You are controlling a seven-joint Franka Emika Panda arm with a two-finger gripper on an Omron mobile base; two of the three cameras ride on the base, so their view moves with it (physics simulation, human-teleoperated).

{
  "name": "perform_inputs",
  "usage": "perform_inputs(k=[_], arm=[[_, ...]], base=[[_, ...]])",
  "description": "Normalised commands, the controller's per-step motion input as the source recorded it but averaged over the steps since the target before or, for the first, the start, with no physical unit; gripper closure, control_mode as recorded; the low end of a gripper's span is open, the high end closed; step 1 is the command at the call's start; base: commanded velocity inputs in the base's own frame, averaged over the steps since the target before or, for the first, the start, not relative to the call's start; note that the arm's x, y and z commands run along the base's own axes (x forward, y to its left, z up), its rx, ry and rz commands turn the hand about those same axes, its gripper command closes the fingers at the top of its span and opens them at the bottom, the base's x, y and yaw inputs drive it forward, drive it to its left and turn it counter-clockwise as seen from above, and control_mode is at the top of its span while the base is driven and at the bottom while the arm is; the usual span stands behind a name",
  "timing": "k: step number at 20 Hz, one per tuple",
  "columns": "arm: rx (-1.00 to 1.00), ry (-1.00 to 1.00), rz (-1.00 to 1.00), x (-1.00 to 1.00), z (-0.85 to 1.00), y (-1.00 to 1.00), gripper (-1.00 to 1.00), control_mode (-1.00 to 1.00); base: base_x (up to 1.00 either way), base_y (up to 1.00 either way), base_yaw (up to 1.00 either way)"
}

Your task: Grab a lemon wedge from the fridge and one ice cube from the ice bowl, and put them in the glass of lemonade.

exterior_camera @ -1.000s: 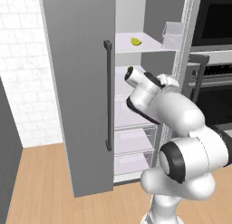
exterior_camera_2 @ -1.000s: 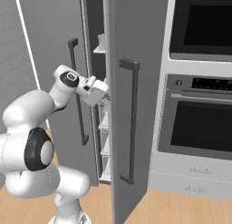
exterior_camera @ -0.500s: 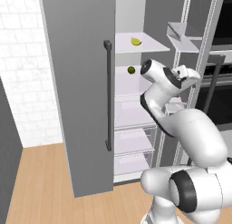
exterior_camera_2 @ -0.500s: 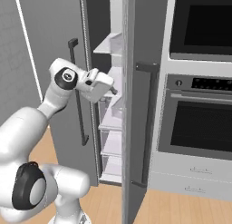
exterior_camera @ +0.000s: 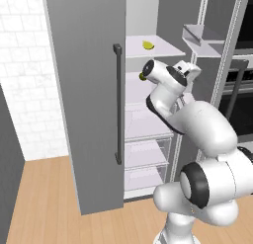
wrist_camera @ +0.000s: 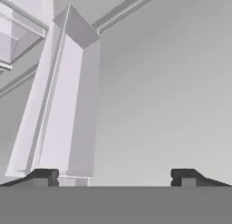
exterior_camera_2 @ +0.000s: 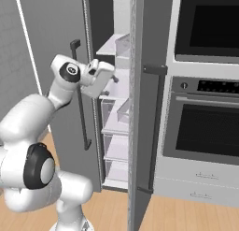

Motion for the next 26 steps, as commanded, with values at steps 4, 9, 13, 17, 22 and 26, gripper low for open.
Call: perform_inputs(k=[4, 9, 13, 17, 22, 26], arm=[[-0.08, 0.29, 0.12, 0.84, -0.30, -0.51, -1.00, -1.00], [-0.02, 0.18, 0.01, 0.10, -0.25, -0.72, -1.00, -1.00], [-0.02, 0.14, 0.00, -0.07, -0.23, -0.76, -1.00, -1.00], [-0.02, 0.03, -0.01, -0.19, -0.17, -0.79, -1.00, -1.00], [-0.01, 0.00, -0.02, -0.17, -0.05, -0.79, -1.00, -1.00], [0.00, 0.00, -0.02, -0.21, 0.00, -0.66, -1.00, -1.00]], base=[[0.00, 0.00, 0.00], [0.00, 0.00, 0.00], [0.00, 0.00, 0.00], [0.00, 0.00, 0.00], [0.00, 0.00, 0.00], [0.00, 0.00, 0.00]])
